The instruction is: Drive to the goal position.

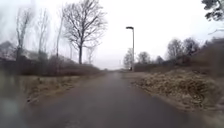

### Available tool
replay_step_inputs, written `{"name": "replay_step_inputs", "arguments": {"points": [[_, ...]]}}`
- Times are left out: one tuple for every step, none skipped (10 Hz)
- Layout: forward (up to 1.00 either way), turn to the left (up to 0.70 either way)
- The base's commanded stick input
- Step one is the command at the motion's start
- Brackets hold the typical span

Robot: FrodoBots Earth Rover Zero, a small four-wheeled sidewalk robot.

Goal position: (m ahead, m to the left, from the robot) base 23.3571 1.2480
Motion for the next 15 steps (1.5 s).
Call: {"name": "replay_step_inputs", "arguments": {"points": [[0.7, -0.19], [0.7, -0.35], [0.7, -0.19], [0.7, 0.0], [0.7, 0.0], [0.7, 0.0], [0.7, 0.0], [0.7, 0.0], [0.7, 0.0], [0.7, 0.0], [0.7, 0.0], [0.7, 0.0], [0.7, 0.0], [0.7, 0.0], [0.7, 0.0]]}}
